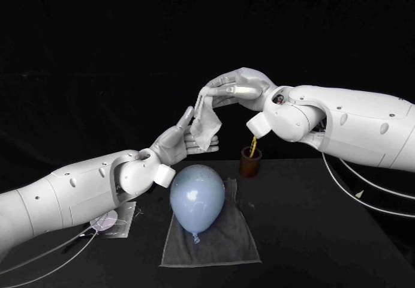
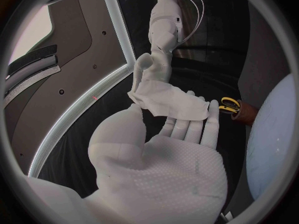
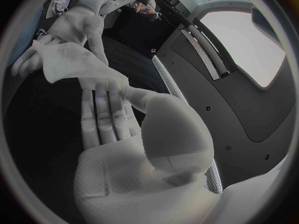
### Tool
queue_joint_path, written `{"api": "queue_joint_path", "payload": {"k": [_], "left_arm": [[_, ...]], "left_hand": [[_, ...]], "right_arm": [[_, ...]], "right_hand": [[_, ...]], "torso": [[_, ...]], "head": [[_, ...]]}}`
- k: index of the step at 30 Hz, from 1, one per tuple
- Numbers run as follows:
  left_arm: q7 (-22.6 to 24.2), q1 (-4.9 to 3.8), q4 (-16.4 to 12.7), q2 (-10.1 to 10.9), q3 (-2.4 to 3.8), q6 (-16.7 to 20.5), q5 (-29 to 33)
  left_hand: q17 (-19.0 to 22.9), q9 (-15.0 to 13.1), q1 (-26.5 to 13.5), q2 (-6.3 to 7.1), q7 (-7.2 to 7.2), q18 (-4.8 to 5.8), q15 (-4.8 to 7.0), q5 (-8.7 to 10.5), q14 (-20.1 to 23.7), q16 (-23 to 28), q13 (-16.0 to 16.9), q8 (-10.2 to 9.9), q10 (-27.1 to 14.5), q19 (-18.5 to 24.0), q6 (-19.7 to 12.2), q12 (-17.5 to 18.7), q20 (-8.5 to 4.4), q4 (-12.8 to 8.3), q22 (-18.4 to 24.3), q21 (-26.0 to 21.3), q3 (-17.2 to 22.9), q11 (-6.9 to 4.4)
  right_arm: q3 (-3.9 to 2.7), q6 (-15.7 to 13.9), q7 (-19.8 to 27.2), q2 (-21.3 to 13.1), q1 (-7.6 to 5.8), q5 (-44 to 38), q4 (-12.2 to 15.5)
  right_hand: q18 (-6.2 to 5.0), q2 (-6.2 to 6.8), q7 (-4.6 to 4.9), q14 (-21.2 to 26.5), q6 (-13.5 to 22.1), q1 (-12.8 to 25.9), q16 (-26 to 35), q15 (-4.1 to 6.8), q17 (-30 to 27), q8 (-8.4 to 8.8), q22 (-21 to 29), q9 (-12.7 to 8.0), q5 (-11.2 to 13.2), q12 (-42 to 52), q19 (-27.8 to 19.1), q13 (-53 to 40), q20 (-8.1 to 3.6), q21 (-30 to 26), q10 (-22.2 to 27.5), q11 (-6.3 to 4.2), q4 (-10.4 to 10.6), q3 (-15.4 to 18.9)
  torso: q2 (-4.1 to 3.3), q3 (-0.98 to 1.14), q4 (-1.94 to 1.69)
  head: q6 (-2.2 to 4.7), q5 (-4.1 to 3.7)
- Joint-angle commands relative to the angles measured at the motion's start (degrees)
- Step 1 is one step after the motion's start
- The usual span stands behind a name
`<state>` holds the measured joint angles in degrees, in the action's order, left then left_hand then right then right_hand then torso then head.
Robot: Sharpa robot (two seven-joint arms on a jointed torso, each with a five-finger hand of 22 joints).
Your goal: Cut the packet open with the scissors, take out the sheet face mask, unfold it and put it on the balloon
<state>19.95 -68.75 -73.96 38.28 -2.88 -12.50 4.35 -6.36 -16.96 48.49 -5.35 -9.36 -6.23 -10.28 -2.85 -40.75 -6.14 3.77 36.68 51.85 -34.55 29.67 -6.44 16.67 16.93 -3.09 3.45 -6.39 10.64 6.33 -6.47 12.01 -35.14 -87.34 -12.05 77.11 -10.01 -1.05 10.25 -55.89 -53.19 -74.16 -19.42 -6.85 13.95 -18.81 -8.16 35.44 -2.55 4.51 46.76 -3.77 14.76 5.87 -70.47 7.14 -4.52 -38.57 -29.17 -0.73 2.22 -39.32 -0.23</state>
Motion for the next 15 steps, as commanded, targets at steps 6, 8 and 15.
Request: {"api": "queue_joint_path", "payload": {"k": [6,8,15], "left_arm": [[2.35,0.2,-1.94,0.27,0.1,-3.85,3.93],[2.49,0.22,-2.09,0.35,0.11,-3.36,4.04],[2.52,0.23,-2.4,0.59,0.11,-2.1,3.46]], "left_hand": [[0.28,2.07,0.39,-2.48,-2.17,-0.28,0.1,0.18,1.81,1.05,-0.07,-2.84,1.18,1.75,2.42,1.63,0.0,-0.03,0.18,-0.57,-3.18,-0.83],[0.3,2.57,1.92,-2.52,-1.9,-0.13,-0.17,0.17,2.04,1.22,-0.07,-3.64,1.25,2.39,2.91,2.05,0.02,-0.1,0.22,-0.61,-3.89,-0.9],[0.2,3.99,9.16,-0.15,-1.84,0.49,-0.98,0.17,2.01,1.57,-0.08,-5.98,1.3,3.06,5.06,2.78,0.07,-0.12,0.22,-0.57,-5.84,0.49]], "right_arm": [[0.12,-0.8,-0.74,0.35,0.01,0.11,-1.25],[0.16,-1.02,-0.81,0.4,0.02,-0.01,-1.53],[0.26,-1.84,-1.12,0.78,0.09,-0.28,-2.88]], "right_hand": [[-0.67,-0.55,0.08,-0.45,-0.51,-0.15,0.42,0.16,-0.09,-0.43,0.06,0.57,-0.21,-0.27,0.43,-0.07,-0.14,-0.06,-0.48,0.04,-0.22,-0.22],[-0.67,-0.55,0.08,-0.45,-0.51,-0.15,0.42,0.16,-0.09,-0.43,0.06,0.57,-0.21,-0.27,0.43,-0.07,-0.14,-0.06,-0.48,0.04,-0.22,-0.22],[-0.66,-0.5,0.07,-0.49,-0.47,-0.08,0.49,0.16,-0.11,-0.49,0.09,0.63,-0.21,-0.31,0.45,-0.06,-0.15,-0.06,-0.48,0.05,-0.23,-0.2]], "torso": [[-0.02,0.05,0.03],[0.04,0.07,0.01],[0.07,0.13,0.02]], "head": [[-0.31,-0.52],[-0.3,-0.43],[-0.41,-0.57]]}}
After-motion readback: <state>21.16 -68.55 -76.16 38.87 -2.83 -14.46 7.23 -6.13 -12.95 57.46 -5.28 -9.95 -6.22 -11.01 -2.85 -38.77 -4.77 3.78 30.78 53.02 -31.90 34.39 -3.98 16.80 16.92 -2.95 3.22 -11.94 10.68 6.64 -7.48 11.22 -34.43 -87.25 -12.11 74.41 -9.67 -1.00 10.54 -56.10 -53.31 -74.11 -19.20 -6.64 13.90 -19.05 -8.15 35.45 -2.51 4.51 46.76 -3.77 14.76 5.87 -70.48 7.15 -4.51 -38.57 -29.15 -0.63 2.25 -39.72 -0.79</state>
